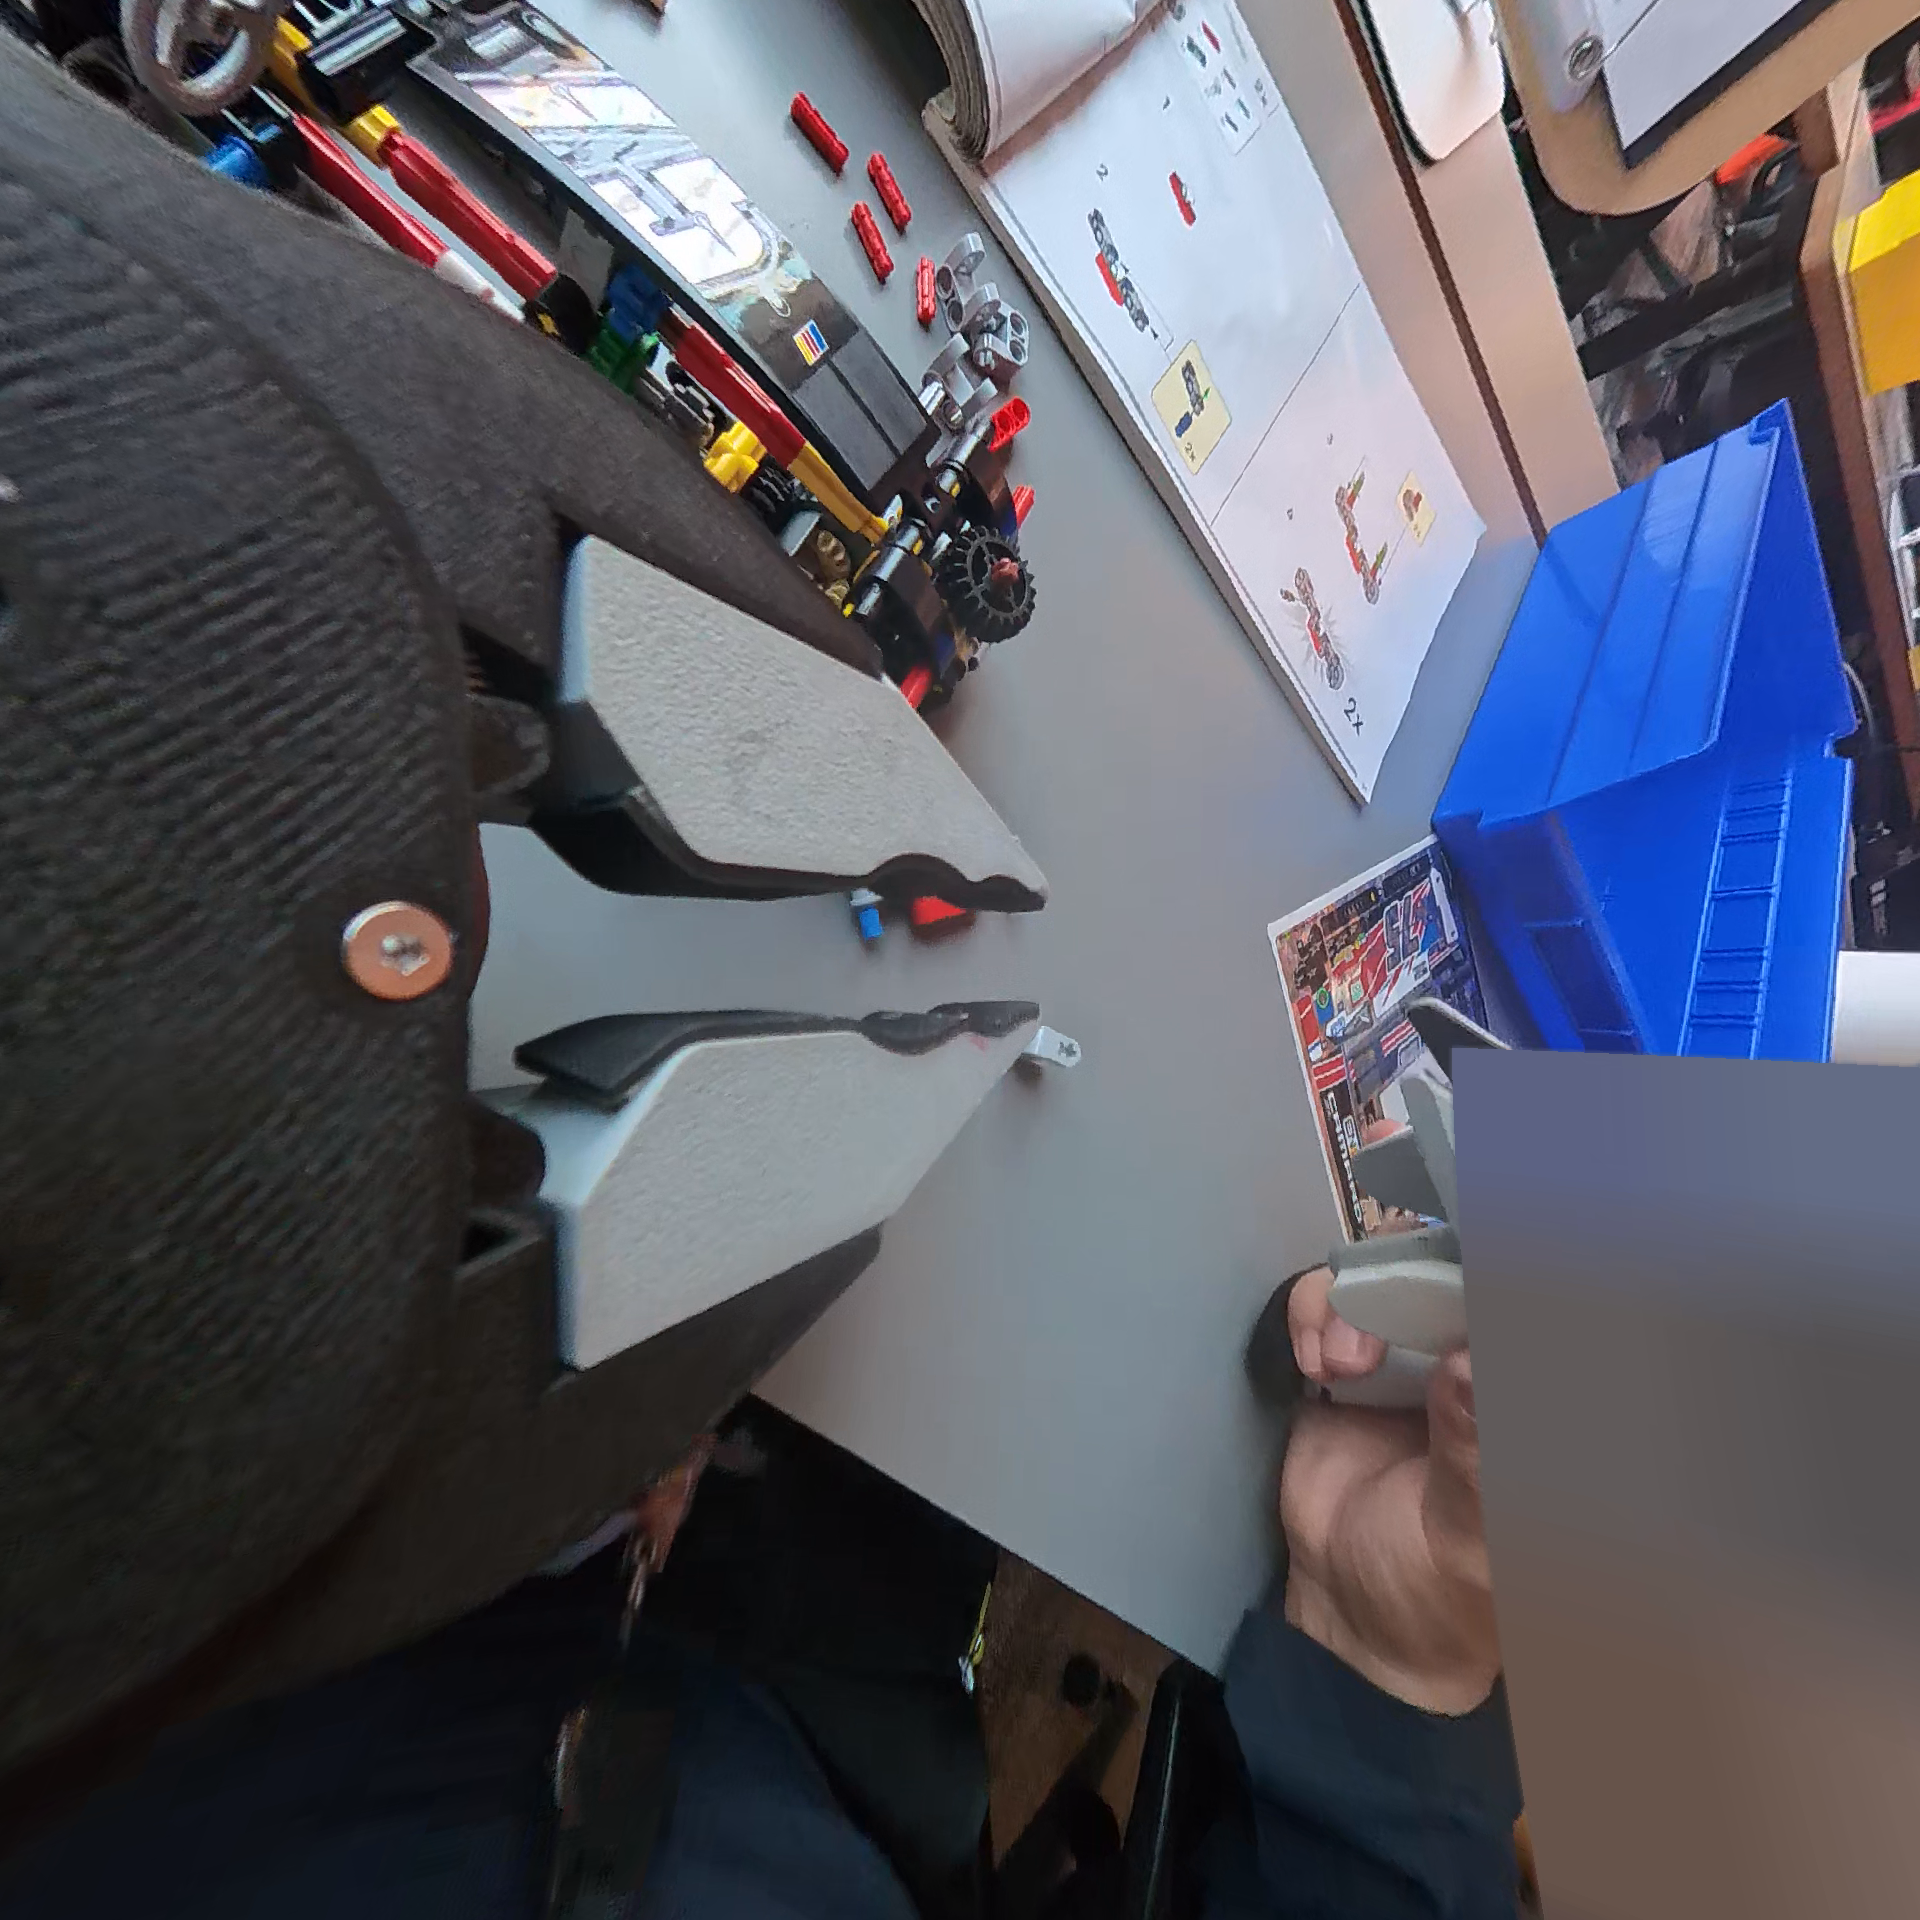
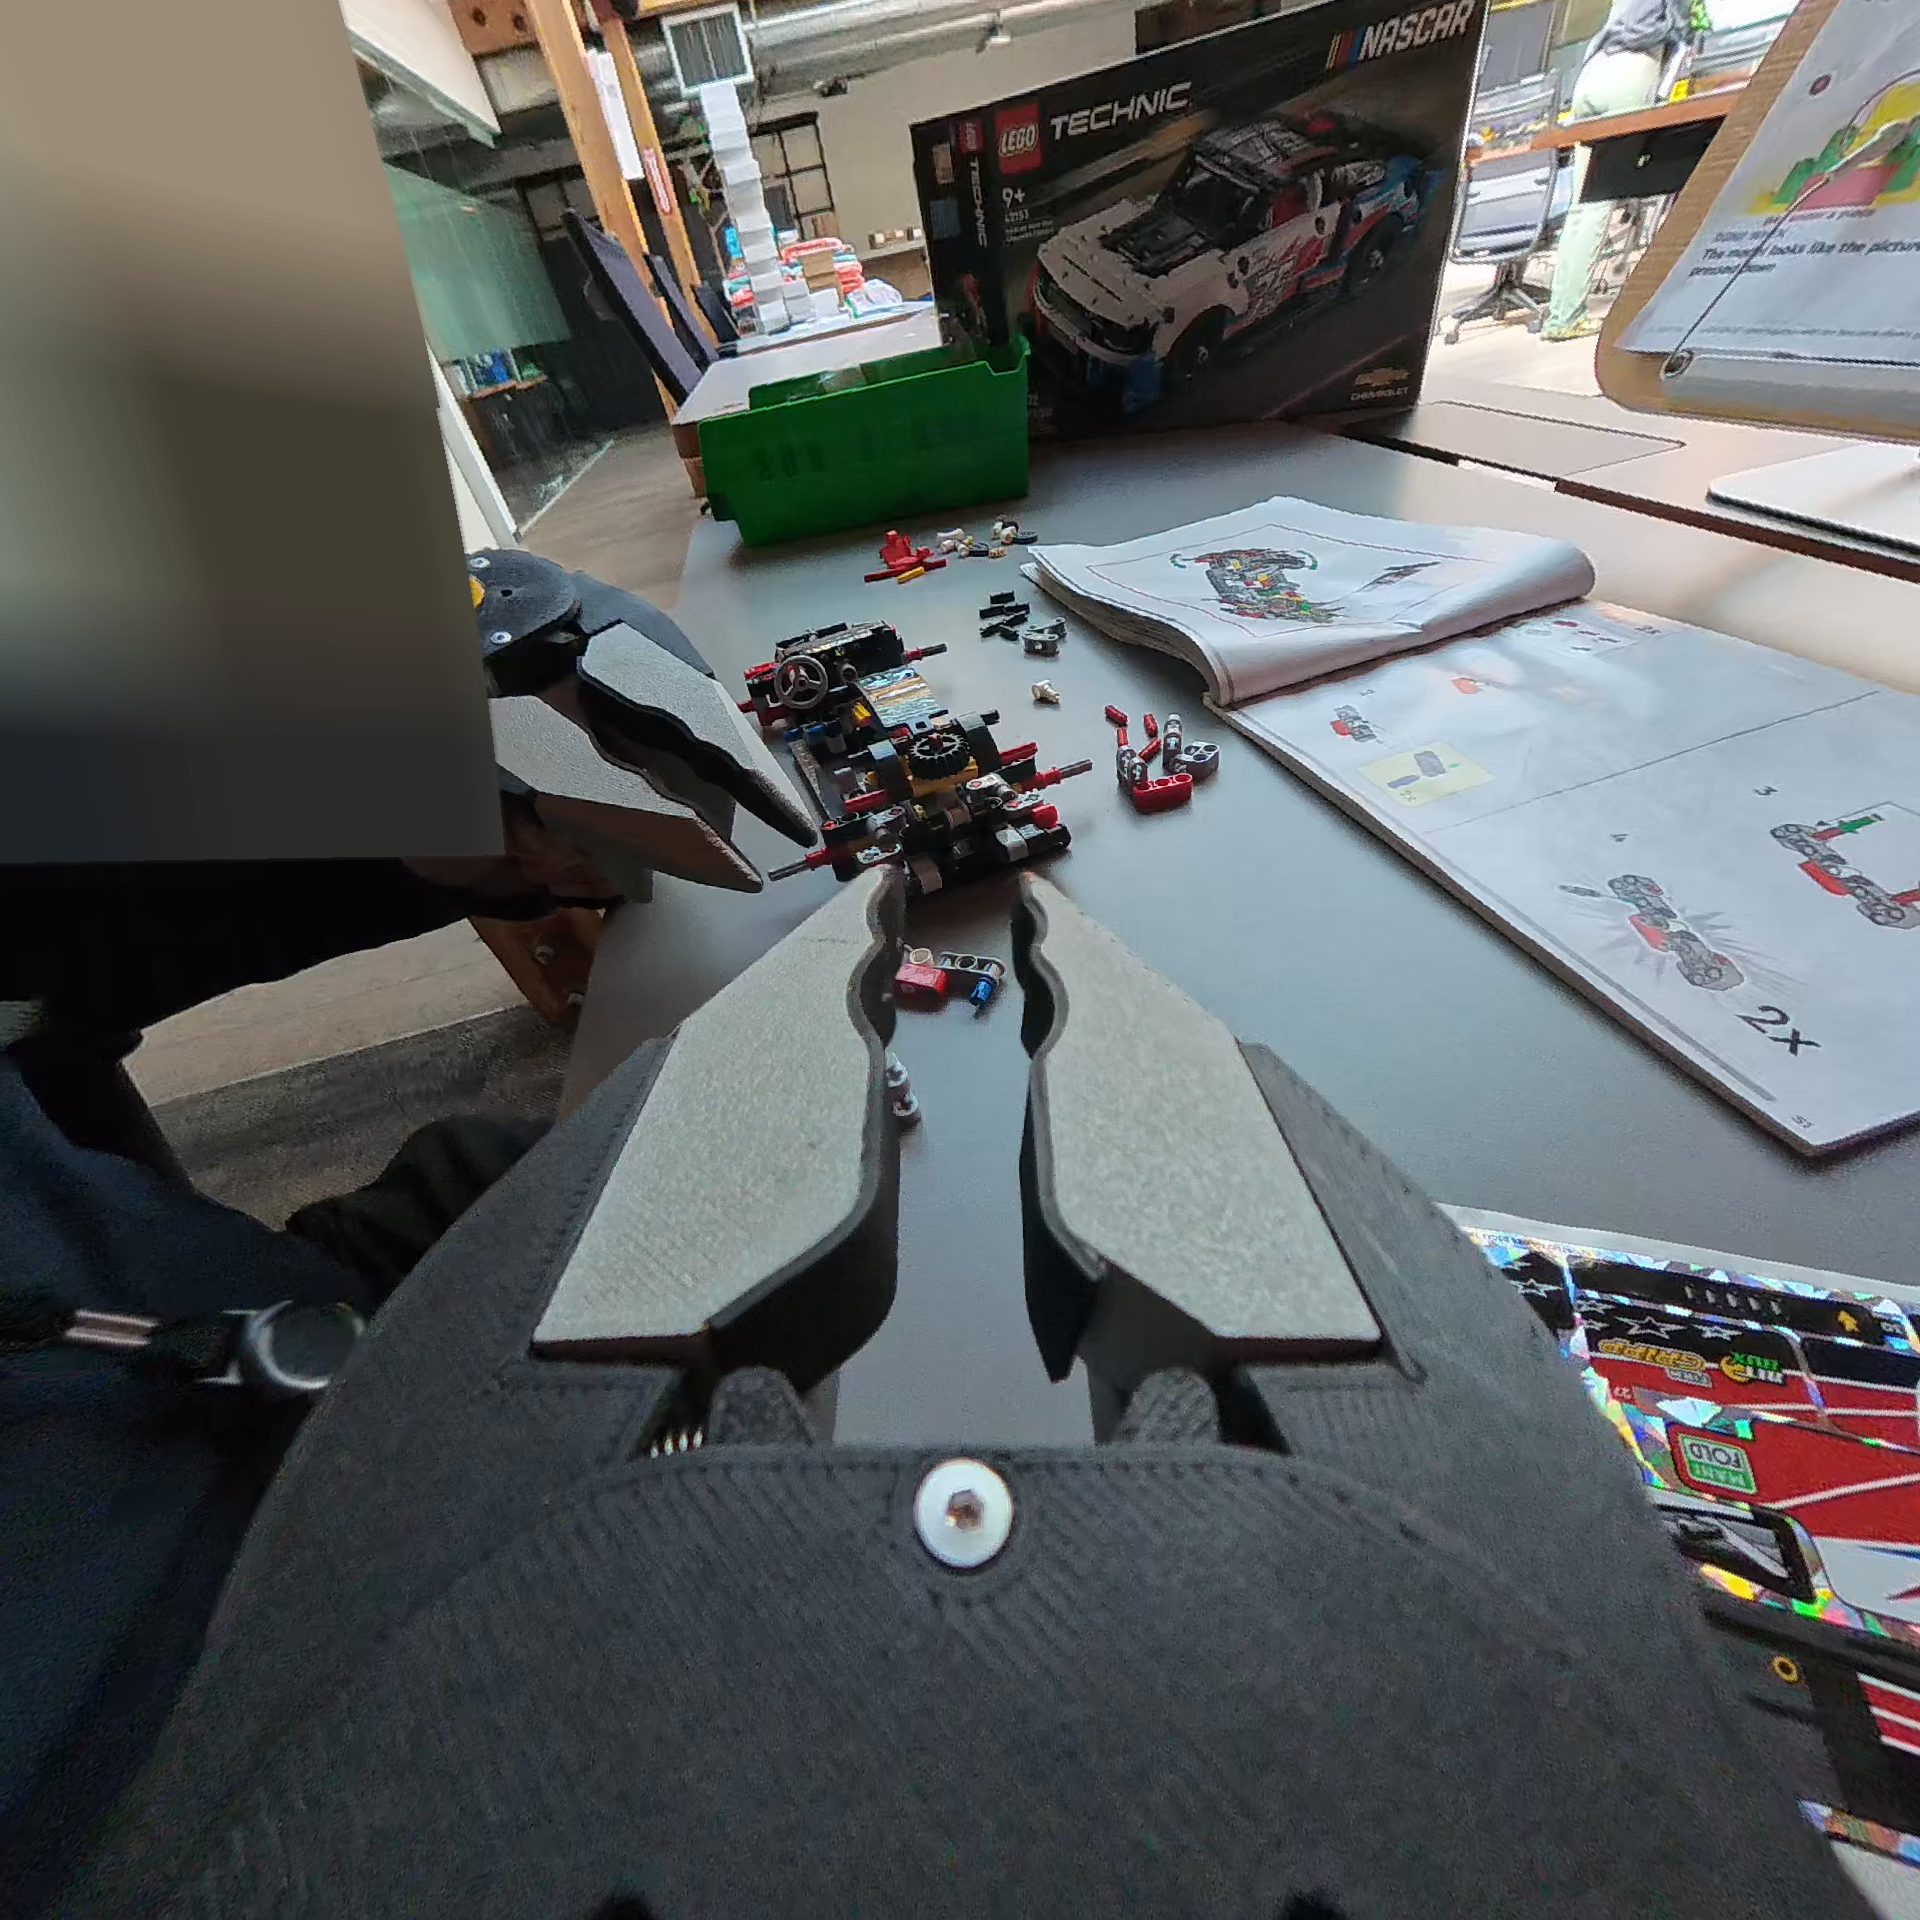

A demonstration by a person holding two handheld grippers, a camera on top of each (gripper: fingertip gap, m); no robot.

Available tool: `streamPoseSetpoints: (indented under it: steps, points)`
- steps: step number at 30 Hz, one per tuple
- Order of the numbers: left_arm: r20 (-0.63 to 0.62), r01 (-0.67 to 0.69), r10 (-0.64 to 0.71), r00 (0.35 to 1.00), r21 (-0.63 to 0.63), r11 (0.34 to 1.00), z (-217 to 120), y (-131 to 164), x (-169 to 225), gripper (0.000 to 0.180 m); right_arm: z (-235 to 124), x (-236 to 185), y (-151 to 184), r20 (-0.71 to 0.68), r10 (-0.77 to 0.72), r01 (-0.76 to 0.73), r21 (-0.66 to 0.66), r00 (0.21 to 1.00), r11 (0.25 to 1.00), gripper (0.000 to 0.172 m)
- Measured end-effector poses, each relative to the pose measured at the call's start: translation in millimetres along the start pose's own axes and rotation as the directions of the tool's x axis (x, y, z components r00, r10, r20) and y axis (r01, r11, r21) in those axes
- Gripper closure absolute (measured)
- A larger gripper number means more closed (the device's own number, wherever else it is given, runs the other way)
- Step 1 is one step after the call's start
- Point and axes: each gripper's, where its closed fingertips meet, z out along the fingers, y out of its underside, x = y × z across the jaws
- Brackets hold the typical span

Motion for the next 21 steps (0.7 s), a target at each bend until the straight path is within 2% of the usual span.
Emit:
streamPoseSetpoints:
  steps: [6,10,21]
  points:
    - [-0.054,0.067,-0.065,0.996,0.032,0.997,-3,-4,-1,0.167,-4,-1,-5,0.042,0.08,-0.081,0.039,0.996,0.996,0.147]
    - [-0.12,0.109,-0.102,0.988,0.049,0.993,-5,-8,2,0.166,-5,2,-7,0.032,0.069,-0.07,0.049,0.997,0.996,0.147]
    - [-0.169,0.036,-0.009,0.986,0.161,0.986,-10,-23,12,0.171,-5,11,-5,0.005,0.052,-0.052,0.038,0.999,0.998,0.147]
